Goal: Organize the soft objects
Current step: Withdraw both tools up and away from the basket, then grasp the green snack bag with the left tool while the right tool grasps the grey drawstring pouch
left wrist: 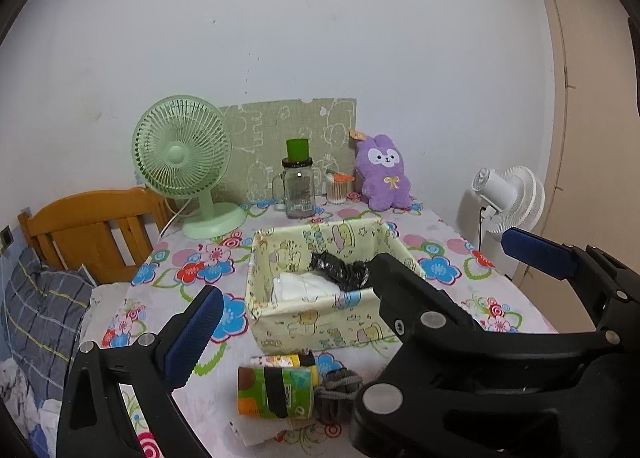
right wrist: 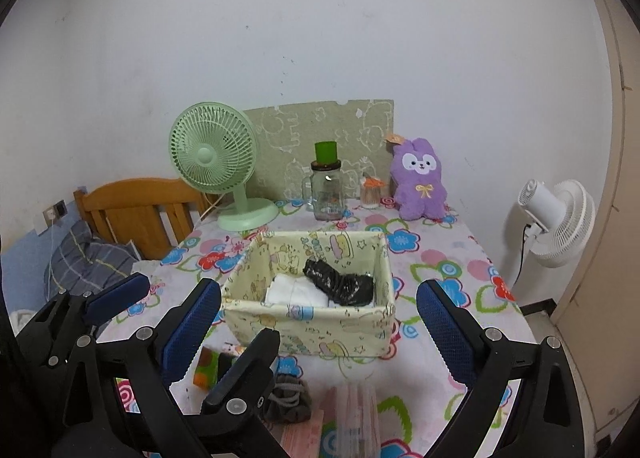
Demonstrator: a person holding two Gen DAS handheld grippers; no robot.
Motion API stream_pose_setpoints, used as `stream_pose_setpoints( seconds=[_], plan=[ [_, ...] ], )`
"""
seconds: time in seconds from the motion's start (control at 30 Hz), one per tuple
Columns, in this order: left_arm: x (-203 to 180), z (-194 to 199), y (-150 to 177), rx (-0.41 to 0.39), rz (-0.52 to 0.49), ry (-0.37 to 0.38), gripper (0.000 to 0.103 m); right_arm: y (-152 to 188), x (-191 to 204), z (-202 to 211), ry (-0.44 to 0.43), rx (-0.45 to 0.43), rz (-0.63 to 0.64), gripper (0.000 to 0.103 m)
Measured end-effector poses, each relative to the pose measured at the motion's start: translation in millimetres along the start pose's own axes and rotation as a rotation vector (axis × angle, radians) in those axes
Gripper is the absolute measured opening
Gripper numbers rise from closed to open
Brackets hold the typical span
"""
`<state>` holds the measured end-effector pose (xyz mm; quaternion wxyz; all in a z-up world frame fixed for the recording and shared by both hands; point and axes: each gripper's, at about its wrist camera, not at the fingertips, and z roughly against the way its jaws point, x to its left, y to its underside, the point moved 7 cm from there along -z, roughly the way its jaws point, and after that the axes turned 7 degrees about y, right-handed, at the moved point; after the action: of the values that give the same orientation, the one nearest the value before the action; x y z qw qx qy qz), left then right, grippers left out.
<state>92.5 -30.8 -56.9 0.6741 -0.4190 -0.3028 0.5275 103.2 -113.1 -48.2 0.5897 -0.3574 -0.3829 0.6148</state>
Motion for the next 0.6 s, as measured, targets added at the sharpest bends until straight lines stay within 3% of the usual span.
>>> stream_pose_setpoints(
  seconds=[0.6],
  plan=[
    [4.2, -8.5, 46.0, 0.070, -0.013, -0.023, 0.102, 45.4, 3.8, -13.1, 0.002, 0.044, 0.000, 0.100]
  ],
)
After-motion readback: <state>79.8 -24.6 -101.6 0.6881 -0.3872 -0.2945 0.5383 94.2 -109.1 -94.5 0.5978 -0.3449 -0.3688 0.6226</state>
